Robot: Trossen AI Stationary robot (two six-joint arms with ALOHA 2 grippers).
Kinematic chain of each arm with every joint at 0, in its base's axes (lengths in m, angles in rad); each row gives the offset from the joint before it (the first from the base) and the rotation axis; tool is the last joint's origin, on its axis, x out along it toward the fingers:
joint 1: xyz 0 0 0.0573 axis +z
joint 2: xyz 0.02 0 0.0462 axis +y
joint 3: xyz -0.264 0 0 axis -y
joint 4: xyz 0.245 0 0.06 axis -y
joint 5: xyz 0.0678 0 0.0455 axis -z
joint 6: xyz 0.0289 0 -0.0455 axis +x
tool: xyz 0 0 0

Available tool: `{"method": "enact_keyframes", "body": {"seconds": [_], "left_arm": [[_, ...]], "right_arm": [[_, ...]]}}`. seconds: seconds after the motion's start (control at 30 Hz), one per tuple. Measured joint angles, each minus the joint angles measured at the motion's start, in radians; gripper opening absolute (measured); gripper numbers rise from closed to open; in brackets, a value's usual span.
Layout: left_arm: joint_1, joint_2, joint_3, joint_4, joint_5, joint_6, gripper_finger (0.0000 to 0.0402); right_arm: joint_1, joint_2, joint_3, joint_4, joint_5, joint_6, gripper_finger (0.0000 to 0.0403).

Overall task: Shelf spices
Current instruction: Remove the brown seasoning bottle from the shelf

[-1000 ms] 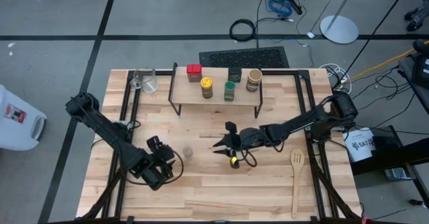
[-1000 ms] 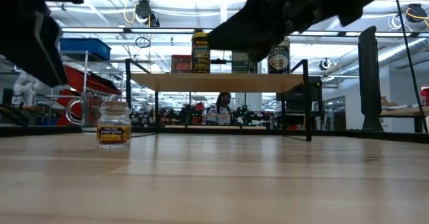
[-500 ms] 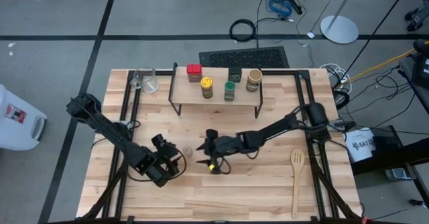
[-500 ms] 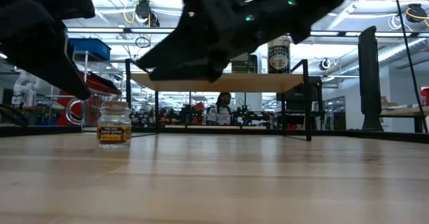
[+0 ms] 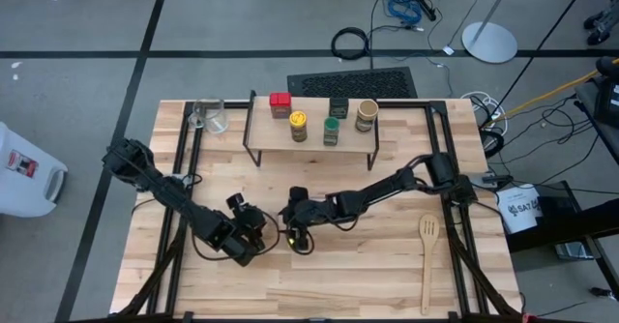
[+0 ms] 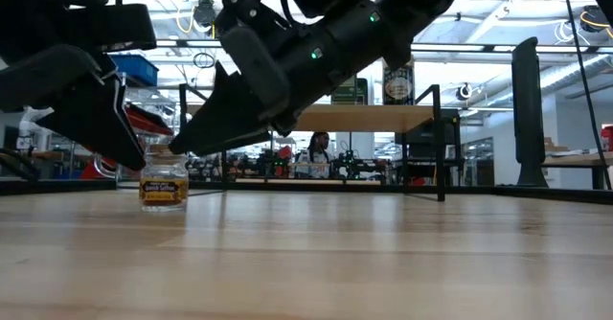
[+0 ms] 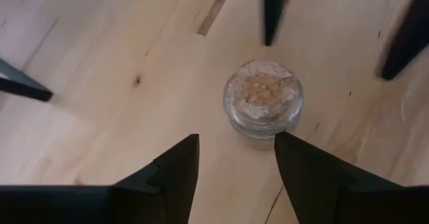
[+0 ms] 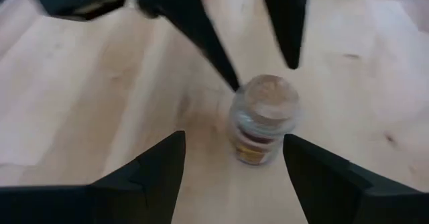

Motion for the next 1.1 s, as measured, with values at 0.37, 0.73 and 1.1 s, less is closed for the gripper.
{"method": "enact_keyframes", "body": {"seconds": [0.37,0.73,1.1], "left_arm": [[0.026,0.0,0.0,0.006,0.057,0.054,0.0196],[0.024,0.0,0.0,0.005,0.059,0.049,0.0196],[0.024,0.0,0.001,0.001,0.056,0.048,0.0195]], "right_arm": [[-0.056,0.0,0.0,0.0,-0.091,-0.006,0.024],[-0.1,0.011,0.0,0.071,-0.238,-0.008,0.024],[-0.099,0.064,-0.001,0.116,-0.262,0.0,0.0269]]}}
